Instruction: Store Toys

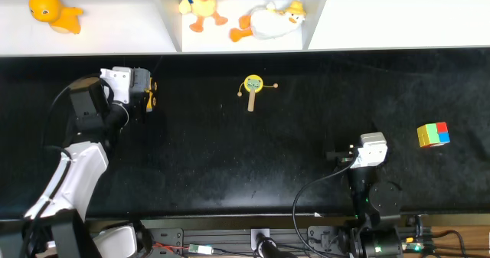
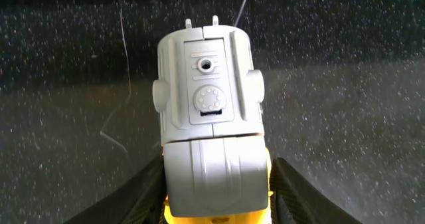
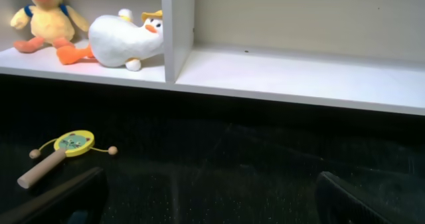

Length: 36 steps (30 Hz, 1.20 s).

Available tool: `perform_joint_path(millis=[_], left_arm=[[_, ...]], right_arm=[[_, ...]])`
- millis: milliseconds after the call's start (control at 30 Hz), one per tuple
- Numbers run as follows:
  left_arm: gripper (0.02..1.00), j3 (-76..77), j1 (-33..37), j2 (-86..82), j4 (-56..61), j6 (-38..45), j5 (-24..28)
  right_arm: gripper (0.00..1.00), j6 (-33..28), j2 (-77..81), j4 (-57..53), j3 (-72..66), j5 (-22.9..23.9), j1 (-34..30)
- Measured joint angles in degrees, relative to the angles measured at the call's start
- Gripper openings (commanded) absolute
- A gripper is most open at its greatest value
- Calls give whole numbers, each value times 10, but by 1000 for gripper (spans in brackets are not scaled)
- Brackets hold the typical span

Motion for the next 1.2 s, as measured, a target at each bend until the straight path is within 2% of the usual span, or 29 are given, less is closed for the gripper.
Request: perform_joint_path(millis=[333, 500, 833, 1200], left_arm=[[314, 0, 0, -131, -85, 0, -2], [314, 0, 0, -167, -76, 0, -2], [314, 11, 0, -160, -40, 0, -2], [310, 135, 0, -47, -33, 0, -2]], right_arm=[[996, 0, 0, 0, 0, 0, 0], [993, 0, 0, 0, 0, 0, 0], [996, 0, 0, 0, 0, 0, 0], [996, 0, 0, 0, 0, 0, 0]])
